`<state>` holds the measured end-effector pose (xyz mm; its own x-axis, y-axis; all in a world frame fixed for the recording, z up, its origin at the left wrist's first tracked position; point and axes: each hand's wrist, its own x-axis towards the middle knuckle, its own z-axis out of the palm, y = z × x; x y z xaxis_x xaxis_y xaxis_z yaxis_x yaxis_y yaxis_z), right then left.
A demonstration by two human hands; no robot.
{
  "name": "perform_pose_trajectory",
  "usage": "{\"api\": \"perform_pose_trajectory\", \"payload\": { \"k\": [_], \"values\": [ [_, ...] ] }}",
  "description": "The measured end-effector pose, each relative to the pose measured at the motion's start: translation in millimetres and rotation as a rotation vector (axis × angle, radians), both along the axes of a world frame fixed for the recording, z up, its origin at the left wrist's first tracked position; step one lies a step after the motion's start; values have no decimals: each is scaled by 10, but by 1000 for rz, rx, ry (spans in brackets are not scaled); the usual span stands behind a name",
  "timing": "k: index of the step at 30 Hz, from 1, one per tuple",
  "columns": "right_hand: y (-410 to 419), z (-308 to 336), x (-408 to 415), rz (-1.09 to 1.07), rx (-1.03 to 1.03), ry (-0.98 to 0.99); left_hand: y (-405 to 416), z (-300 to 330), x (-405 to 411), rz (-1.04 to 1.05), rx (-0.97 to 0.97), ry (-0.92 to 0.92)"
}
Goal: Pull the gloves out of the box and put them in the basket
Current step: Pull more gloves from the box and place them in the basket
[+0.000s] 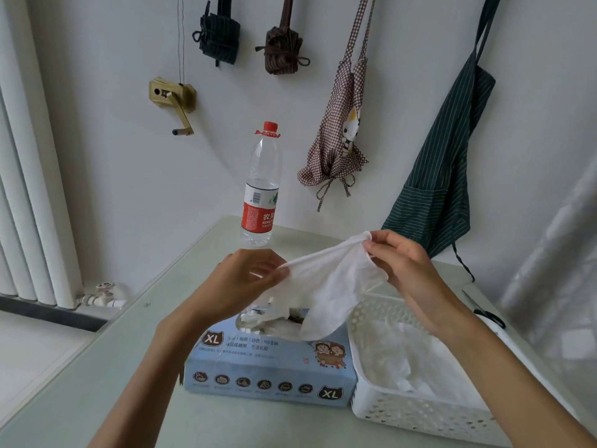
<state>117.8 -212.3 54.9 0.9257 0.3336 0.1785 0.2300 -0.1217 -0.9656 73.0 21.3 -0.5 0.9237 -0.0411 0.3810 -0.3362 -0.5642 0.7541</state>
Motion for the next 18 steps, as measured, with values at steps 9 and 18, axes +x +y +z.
{"api": "perform_pose_trajectory", "payload": {
  "k": [9, 18],
  "values": [
    [-195, 21, -96, 267, -138, 235, -282, 207, -25, -6, -63, -126],
    [-238, 90, -438, 79, -571, -98, -632, 744, -34, 14, 153, -191]
  ]
}}
